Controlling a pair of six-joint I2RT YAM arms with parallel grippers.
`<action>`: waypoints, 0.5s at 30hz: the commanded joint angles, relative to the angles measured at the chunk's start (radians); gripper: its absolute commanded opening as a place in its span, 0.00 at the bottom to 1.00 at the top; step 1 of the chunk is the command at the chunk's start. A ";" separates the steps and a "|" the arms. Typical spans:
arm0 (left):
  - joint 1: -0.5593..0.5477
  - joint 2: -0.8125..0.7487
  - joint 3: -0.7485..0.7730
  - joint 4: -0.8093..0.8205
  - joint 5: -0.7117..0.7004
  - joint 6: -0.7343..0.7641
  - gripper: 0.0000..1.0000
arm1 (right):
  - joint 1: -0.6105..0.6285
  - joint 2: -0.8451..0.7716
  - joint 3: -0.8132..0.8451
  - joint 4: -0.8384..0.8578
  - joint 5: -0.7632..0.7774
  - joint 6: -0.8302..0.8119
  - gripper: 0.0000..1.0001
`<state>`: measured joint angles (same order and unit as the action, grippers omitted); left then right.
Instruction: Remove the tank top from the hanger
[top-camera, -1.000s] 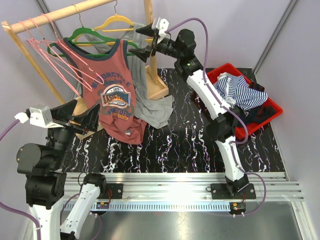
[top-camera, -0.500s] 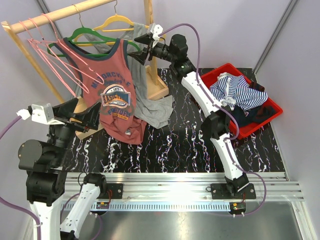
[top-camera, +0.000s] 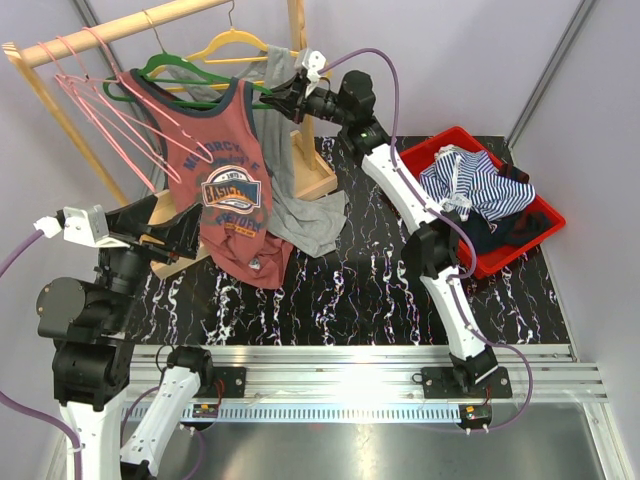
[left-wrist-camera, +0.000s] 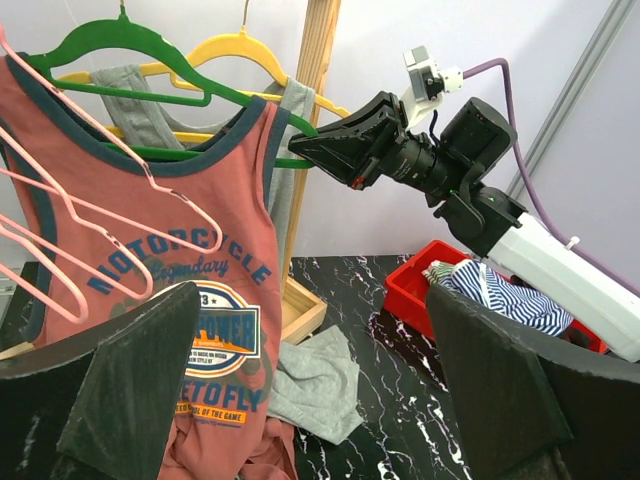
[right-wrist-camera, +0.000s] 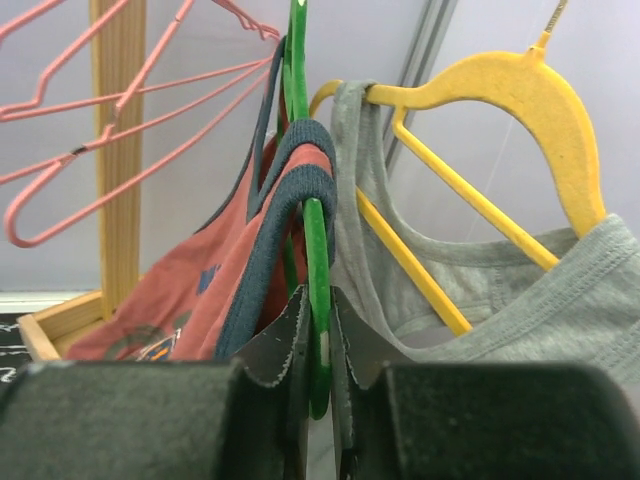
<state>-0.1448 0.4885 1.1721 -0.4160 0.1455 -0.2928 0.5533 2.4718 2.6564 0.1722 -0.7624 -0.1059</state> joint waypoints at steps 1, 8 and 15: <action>-0.004 -0.004 0.035 0.052 -0.001 -0.016 0.99 | -0.004 -0.072 -0.030 0.122 -0.040 0.081 0.00; -0.004 -0.018 0.027 0.057 0.000 -0.028 0.99 | -0.012 -0.123 0.023 0.194 0.034 0.206 0.00; -0.004 -0.030 0.023 0.056 0.002 -0.032 0.99 | -0.016 -0.172 0.000 0.204 0.092 0.195 0.00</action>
<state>-0.1448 0.4706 1.1721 -0.4072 0.1459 -0.3149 0.5480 2.4100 2.6259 0.2798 -0.7372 0.0696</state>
